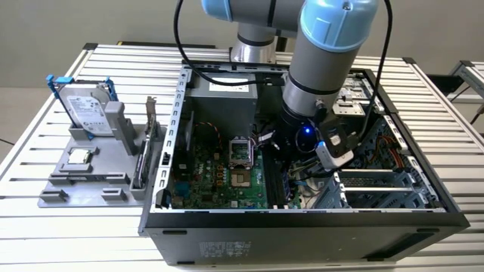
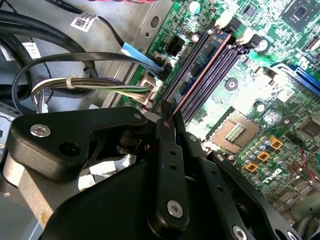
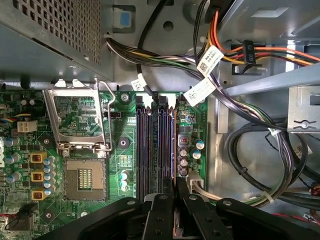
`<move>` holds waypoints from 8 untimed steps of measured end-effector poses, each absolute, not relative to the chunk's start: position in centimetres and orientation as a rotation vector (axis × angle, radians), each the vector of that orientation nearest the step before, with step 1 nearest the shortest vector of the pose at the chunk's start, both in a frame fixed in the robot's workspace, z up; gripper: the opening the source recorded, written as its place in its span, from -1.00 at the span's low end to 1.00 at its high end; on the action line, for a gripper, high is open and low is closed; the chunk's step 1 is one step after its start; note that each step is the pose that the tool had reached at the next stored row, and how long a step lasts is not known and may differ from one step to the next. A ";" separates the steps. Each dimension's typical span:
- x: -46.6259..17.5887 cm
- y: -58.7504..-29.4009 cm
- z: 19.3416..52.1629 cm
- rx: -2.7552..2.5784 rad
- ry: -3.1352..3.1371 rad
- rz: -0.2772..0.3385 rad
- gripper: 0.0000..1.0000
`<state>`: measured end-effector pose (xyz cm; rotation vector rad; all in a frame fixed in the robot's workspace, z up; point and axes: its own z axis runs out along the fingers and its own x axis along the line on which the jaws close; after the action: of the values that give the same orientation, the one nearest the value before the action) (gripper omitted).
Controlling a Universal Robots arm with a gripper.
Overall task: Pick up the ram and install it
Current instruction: 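Insert the ram into the slot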
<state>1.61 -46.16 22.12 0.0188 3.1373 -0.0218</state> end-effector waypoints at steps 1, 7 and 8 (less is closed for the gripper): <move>1.6 -46.2 22.1 0.019 3.137 -0.022 -1.00; 1.5 -46.2 21.9 0.019 3.137 -0.022 -1.00; 1.5 -46.2 21.8 0.019 3.137 -0.022 -1.00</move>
<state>1.54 -46.16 21.85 0.0188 3.1372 -0.0221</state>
